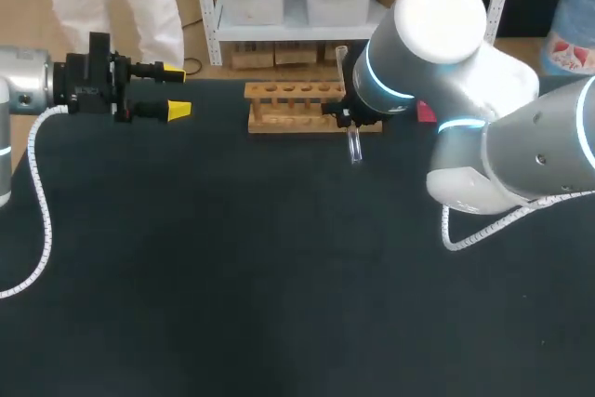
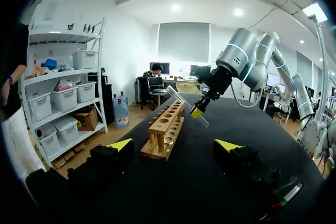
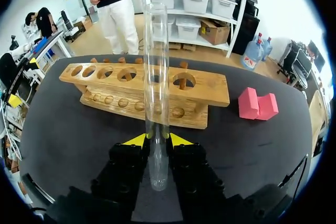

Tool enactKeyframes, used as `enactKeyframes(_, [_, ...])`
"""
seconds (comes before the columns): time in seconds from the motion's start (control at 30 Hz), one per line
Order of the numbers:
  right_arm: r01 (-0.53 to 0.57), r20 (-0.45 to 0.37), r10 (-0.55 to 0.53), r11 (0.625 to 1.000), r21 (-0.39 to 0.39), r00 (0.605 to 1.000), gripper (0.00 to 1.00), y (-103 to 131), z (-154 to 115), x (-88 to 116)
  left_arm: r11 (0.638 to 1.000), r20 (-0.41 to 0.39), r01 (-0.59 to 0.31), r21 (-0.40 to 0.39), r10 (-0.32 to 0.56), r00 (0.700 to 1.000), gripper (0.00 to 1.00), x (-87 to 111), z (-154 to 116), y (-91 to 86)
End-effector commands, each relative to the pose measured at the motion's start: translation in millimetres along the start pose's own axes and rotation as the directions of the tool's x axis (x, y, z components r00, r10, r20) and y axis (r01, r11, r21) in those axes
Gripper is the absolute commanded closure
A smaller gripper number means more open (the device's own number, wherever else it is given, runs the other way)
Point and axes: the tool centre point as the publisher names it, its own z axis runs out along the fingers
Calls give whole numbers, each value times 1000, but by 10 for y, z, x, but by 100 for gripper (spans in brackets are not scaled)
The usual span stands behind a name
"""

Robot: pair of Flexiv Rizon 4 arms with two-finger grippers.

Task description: Grasp the test tube, adjust it, and insert it.

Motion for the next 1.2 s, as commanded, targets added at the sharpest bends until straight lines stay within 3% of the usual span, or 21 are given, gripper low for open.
enactKeyframes(0.03, [-4,-47,4,1000,1,999,100,-6,-19,-26,1000,2,-2,0,2,1000,0,10,1,3])
enactKeyframes(0.63, [-68,47,65,995,76,997,100,-128,-741,53,1000,2,-2,0,2,1000,0,10,1,3])
enactKeyframes(0.73, [-74,71,68,994,81,995,100,-138,-862,52,1000,2,-2,0,2,1000,0,10,1,3])
enactKeyframes(0.8, [-110,101,106,993,44,989,100,-154,-929,55,1000,2,-2,0,2,1000,0,10,1,3])
enactKeyframes(1.03, [-83,172,72,995,56,982,100,-199,-1123,1,1000,2,-2,0,2,1000,0,10,1,3])
enactKeyframes(1.2, [-53,181,41,997,63,983,100,-202,-1159,-10,1000,2,-2,0,2,1000,0,10,1,3])
